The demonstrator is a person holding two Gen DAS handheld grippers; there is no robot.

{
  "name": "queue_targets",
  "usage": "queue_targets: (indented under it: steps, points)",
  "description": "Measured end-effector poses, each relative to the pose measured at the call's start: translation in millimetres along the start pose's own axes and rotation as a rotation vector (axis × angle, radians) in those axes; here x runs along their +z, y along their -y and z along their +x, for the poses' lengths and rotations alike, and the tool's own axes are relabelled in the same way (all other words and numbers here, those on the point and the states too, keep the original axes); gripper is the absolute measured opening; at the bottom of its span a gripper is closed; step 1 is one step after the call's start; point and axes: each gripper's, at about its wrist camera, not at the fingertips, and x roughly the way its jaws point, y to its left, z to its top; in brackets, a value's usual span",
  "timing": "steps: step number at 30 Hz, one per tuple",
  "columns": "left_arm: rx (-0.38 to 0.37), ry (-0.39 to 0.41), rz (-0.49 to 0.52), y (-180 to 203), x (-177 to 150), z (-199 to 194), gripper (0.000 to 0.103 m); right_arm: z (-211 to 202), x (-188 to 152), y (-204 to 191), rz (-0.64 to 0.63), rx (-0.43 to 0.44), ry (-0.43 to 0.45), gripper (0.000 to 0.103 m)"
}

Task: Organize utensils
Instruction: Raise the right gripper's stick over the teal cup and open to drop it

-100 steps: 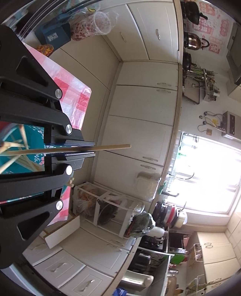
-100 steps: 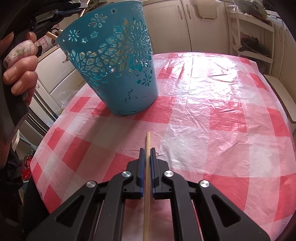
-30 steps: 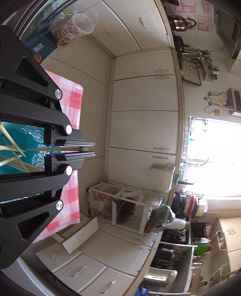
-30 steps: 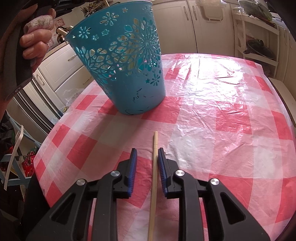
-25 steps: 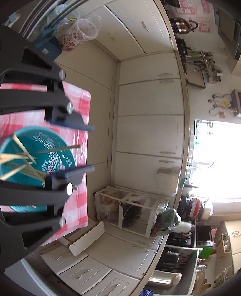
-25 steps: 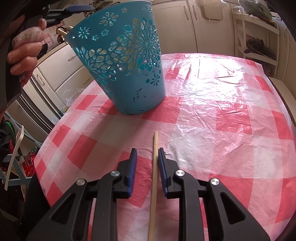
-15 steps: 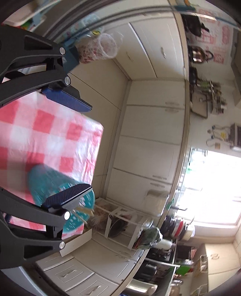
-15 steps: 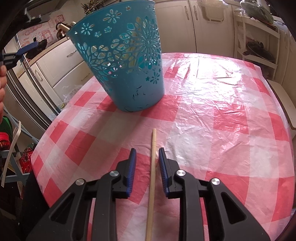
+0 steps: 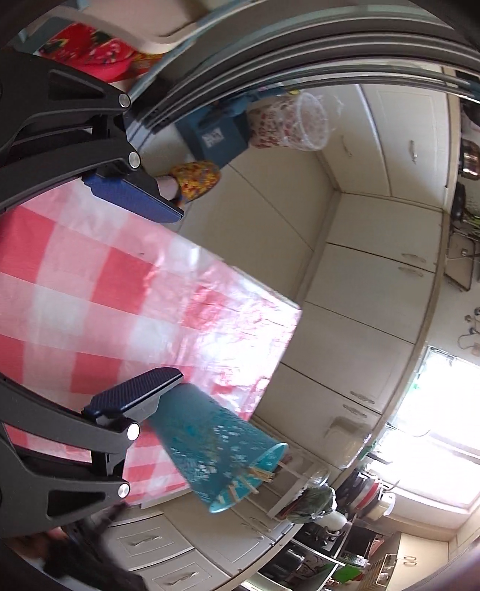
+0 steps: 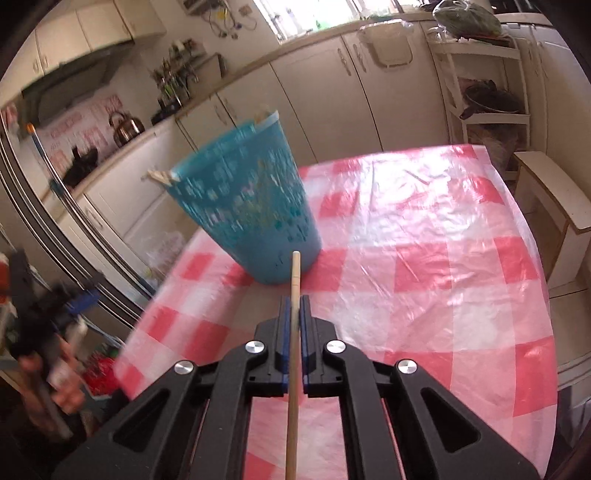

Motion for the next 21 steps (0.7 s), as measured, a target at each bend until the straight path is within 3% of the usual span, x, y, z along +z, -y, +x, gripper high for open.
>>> queue_targets:
  steps: [4, 7, 12, 16, 21]
  points:
    - [-0.009, -0.045, -0.027, -1, -19, 10, 0.077, -33, 60, -21, 0.030, 0.124, 0.190, 0.005]
    - [-0.019, -0.056, -0.042, 3, -28, 13, 0.076, -34, 106, -45, 0.023, 0.190, 0.316, 0.005]
    - [-0.011, -0.008, -0.003, 18, -30, 3, 0.077, -1, 158, -73, -0.019, 0.190, 0.454, 0.005]
    - [-0.006, 0.006, 0.031, 25, -33, -1, 0.077, 45, 173, -73, -0.027, 0.139, 0.455, 0.005]
    - [-0.023, -0.017, 0.001, 16, -35, 8, 0.077, 69, 167, -69, -0.067, 0.082, 0.404, 0.005]
